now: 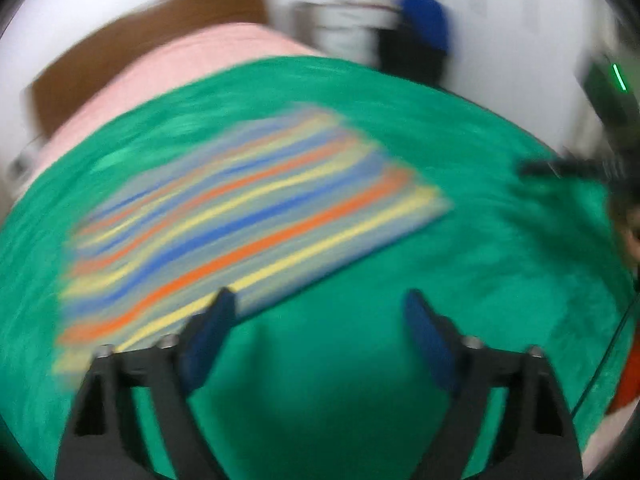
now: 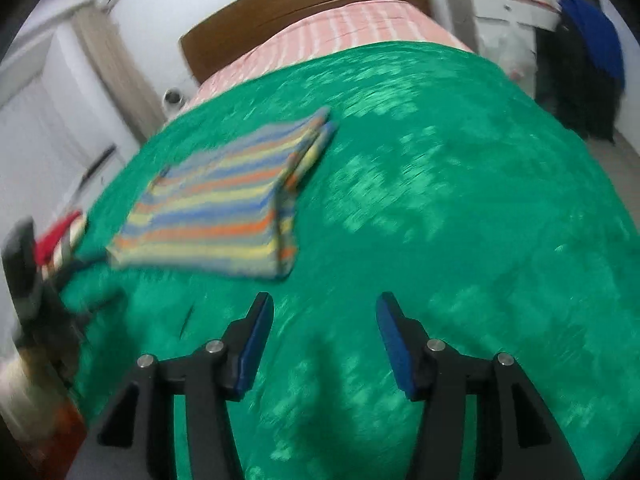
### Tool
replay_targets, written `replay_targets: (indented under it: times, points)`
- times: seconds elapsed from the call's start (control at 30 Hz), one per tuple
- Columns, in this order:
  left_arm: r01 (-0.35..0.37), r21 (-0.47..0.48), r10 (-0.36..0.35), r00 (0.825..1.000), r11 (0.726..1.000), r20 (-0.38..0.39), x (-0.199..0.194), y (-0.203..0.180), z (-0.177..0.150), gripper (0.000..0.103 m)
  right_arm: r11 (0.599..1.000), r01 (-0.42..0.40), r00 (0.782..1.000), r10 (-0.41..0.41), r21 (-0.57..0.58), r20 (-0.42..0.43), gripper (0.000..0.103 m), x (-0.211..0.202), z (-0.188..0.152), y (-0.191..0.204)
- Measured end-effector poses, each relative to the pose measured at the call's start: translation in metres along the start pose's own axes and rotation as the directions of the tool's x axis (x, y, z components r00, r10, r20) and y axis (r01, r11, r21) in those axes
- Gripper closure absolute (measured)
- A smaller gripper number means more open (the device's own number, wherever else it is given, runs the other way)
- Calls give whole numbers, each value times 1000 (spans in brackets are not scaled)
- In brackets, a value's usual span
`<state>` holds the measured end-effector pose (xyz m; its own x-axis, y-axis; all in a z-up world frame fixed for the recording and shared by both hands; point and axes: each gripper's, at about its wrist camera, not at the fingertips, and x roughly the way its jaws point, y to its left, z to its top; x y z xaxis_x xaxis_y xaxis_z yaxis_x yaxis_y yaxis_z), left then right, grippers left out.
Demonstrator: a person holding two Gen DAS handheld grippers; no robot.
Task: Fold small clothes
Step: 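Grasp the sweater fold with the left gripper while the right gripper grasps it too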
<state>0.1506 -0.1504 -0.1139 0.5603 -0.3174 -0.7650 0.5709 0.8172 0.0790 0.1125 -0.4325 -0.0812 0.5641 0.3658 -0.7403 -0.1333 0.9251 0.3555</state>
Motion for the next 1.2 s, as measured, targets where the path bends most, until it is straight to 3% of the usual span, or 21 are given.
replay_targets:
  times: [0.07, 0.13, 0.17, 0.2, 0.23, 0.27, 0.4, 0.5, 0.57, 0.6, 0.67, 0.77, 0.97, 1.1, 1.17, 1.2]
  points:
    - [17, 61, -14, 999, 998, -41, 35, -27, 18, 21, 997, -56, 998, 55, 55, 7, 49, 2, 16, -14]
    - [-42, 120, 51, 997, 992, -65, 71, -48, 35, 20, 987, -132, 991, 133, 87, -13, 49, 14, 38, -23]
    - [-52, 120, 58, 997, 991, -45, 80, -52, 44, 25, 982, -162, 986, 165, 95, -31, 49, 23, 47, -26]
    - [-46, 110, 51, 998, 993, -38, 84, -52, 49, 36, 975, -196, 978, 202, 105, -59, 49, 36, 61, -29]
    - [-44, 86, 47, 998, 995, -30, 87, -50, 54, 83, 970, -216, 972, 225, 112, -75, 49, 46, 70, -30]
    - [-87, 67, 89, 996, 994, -31, 90, -46, 56, 95, 960, -249, 959, 263, 128, -106, 49, 64, 84, -32]
    - [45, -27, -43, 998, 999, 44, 64, -24, 48, 96, 930, -302, 916, 344, 211, -205, 48, 143, 127, -34]
    - [97, -83, -90, 992, 992, 92, 45, -13, 43, 96, 906, -293, 914, 359, 305, -190, 48, 197, 147, -28]
    - [141, -162, -123, 985, 977, 119, 31, 6, 37, 96, 911, -281, 926, 340, 302, -164, 77, 211, 157, -15]
    - [155, -206, -127, 982, 966, 140, 22, 19, 34, 96, 929, -267, 934, 315, 258, -167, 93, 214, 165, 1]
    - [176, -302, -123, 975, 937, 185, -1, 52, 23, 96, 949, -266, 945, 291, 169, -150, 93, 208, 178, 34]
    - [196, -473, -86, 966, 859, 245, -43, 119, -9, 96, 946, -322, 937, 323, 32, -134, 93, 192, 193, 105]
    - [144, -684, 6, 977, 715, 213, -77, 214, -80, 96, 905, -418, 893, 392, -85, -222, 93, 238, 201, 247]
    - [45, -733, 61, 991, 678, 118, -77, 243, -111, 93, 907, -403, 890, 357, -123, -283, 92, 288, 179, 315]
    - [-34, -753, 85, 996, 657, 30, -71, 246, -125, 73, 904, -417, 880, 377, -91, -289, 82, 311, 169, 335]
    - [-55, -762, 90, 996, 646, 5, -73, 250, -131, 64, 896, -443, 863, 414, -41, -290, 69, 319, 164, 340]
